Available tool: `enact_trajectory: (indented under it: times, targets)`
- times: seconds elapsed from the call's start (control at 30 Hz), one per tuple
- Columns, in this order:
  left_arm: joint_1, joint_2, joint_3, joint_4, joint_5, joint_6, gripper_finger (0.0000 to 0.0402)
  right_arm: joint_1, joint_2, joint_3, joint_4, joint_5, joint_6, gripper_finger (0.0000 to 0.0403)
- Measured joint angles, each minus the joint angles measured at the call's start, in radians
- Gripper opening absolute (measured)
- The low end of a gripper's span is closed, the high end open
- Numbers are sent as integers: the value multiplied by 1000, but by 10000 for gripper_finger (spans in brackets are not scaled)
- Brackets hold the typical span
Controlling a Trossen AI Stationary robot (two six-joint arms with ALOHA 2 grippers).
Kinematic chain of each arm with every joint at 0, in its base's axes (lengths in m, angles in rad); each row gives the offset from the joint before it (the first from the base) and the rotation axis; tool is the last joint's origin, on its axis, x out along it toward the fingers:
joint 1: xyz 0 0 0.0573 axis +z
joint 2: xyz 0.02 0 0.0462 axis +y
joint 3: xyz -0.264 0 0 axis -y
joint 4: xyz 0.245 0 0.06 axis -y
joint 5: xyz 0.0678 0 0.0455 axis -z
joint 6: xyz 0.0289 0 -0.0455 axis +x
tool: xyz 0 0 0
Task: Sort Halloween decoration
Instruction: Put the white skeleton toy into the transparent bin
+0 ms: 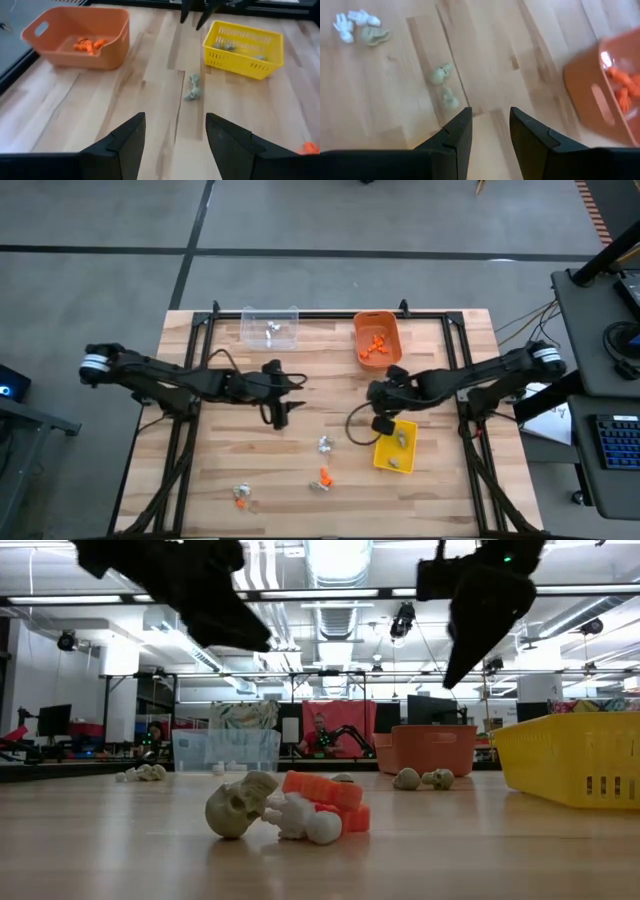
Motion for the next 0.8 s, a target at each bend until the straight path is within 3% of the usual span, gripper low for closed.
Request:
enact_trajectory:
  times: [0.27,0.4,0.53,0.63,0.8]
  targets:
    - [0,-125,-115,-68,-2,-87,190,-2,209,158,34,0,-207,121]
    - [2,-151,-103,-303,-89,-227,190,-2,290,230,44,-1,-276,121]
    - [26,-137,-51,-637,-222,-531,190,-2,344,275,44,-1,-325,121]
    - [53,-104,-28,-859,-188,-708,190,-3,359,288,49,-1,-346,121]
    - [59,-41,-34,-929,-148,-724,190,-7,353,283,41,-1,-346,121]
